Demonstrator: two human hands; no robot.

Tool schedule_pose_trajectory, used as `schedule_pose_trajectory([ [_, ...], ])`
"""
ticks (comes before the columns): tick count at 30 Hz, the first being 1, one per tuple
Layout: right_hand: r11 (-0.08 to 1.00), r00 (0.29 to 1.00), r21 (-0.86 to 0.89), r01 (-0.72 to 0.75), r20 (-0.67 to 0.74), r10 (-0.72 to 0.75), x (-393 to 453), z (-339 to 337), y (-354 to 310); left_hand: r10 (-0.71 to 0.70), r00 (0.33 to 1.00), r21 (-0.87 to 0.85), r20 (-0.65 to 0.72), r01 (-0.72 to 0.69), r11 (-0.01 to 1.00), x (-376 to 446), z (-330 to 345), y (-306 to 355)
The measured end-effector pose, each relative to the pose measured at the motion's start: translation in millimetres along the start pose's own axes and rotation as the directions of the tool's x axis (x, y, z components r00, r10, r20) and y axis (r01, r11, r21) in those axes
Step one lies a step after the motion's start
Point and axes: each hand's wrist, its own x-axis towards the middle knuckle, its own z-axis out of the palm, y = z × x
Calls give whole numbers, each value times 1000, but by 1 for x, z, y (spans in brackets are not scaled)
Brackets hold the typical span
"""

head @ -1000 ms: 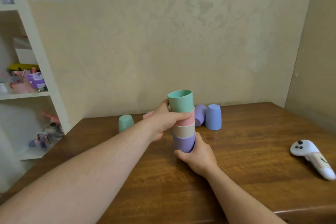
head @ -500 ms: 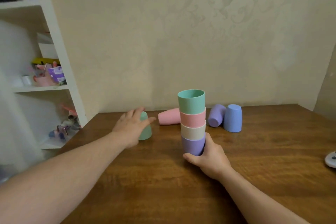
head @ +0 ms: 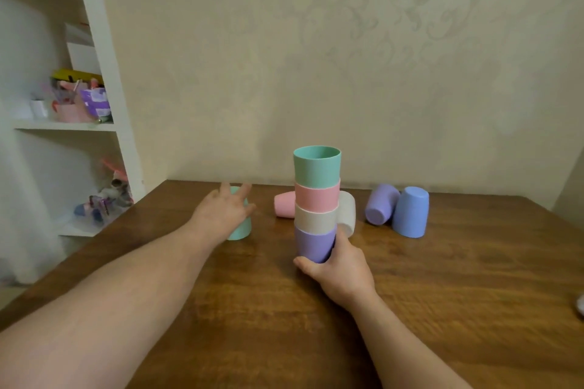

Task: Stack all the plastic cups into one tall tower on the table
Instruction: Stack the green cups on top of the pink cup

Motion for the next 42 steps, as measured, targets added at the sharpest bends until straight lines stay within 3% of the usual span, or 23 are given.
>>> schedule_pose_trajectory([
  [3, 1000, 1000, 11, -10, 2, 10, -2, 0, -2, -62, 998, -89, -30, 59, 994, -9, 3, -4],
  [5, 1000, 1000, 13, -4, -6, 4, -2, 1, -1, -166, 986, -248, -17, 157, 956, -14, 7, -8],
  [9, 1000, 1000, 14, 9, -22, -9, -5, 2, 0, -354, 931, -667, 89, 320, 673, -25, 9, -5],
  [13, 999, 999, 45, 17, -33, -15, -7, 2, 1, -388, 911, -858, 140, 307, 412, -46, 6, 14],
  [26, 989, 999, 145, 23, 35, -29, -28, -14, 6, -395, 863, -943, 314, 333, -21, -98, -1, 71],
  [29, 987, 999, 156, 32, 13, -35, -35, -12, 10, -369, 866, -938, 337, 342, -56, -101, -3, 73],
  [35, 988, 999, 151, 38, -12, -36, -37, -10, 11, -353, 867, -936, 352, 316, -157, -104, -6, 70],
  [42, 987, 999, 151, 51, -6, -50, -37, -11, 13, -351, 867, -887, 354, 193, -419, -91, -26, 75],
])
